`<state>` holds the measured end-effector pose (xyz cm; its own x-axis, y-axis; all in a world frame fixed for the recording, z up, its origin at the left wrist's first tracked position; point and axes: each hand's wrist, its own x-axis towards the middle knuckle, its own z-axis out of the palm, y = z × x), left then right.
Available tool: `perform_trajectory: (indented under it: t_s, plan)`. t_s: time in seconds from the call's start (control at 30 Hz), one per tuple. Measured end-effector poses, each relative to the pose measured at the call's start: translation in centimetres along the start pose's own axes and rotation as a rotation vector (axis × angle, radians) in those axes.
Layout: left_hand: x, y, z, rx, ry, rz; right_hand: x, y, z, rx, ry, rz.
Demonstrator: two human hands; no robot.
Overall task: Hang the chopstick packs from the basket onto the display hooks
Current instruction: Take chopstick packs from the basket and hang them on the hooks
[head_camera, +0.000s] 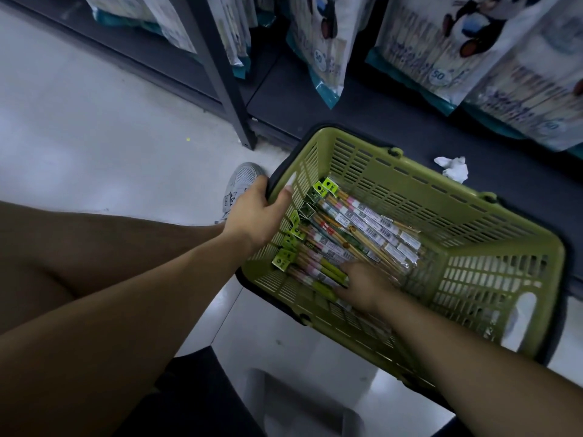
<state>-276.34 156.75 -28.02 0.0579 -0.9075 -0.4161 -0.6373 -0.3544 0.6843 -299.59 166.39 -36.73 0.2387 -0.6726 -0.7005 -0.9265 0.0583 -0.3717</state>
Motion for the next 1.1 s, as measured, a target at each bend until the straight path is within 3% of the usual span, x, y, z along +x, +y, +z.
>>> perform_trajectory:
  t_s: [0.37, 0.43, 0.53, 0.57, 0.67, 0.73, 0.8, 0.9, 1.0, 1.1]
  plan:
    - [-1.2, 1.2, -1.2, -0.080, -0.107, -0.071, -1.1, 0.8, -2.8, 0.393, 0.147, 0.059]
    - [-1.7, 1.4, -1.5, -0.007, -0.017, -0.010, -1.6, 0.1, -4.1, 0.470, 0.192, 0.023]
    - [-2.7, 2.4, -1.8, 0.201, 0.287, 0.254, -2.5, -2.3, -6.1, 0.544, 0.353, -0.047]
    - [-3.1, 3.1, -1.8, 0.187, 0.310, 0.307, -2.9, -3.6, -6.8, 0.572, 0.409, -0.077]
    - [-4.1, 5.3, -1.6, -0.064, 0.071, 0.224, -4.4, -8.0, -8.6, 0.684, 0.511, -0.192]
    - [-4.6, 6.4, -1.1, -0.350, -0.148, 0.075, -5.2, -10.2, -9.3, 0.732, 0.506, -0.263]
    - [-5.0, 6.8, -0.6, -0.653, -0.238, -0.028, -5.6, -11.4, -9.6, 0.739, 0.450, -0.306]
    - [-4.6, 6.8, -1.0, -0.815, -0.225, -0.069, -5.5, -11.3, -9.0, 0.748, 0.370, -0.281]
    - [-3.5, 6.4, -2.3, -0.946, -0.131, -0.108, -4.6, -9.5, -8.0, 0.811, 0.426, -0.122]
    - [-2.8, 5.4, -3.6, -0.867, -0.041, -0.125, -2.8, -6.1, -5.9, 0.537, 0.336, -0.005]
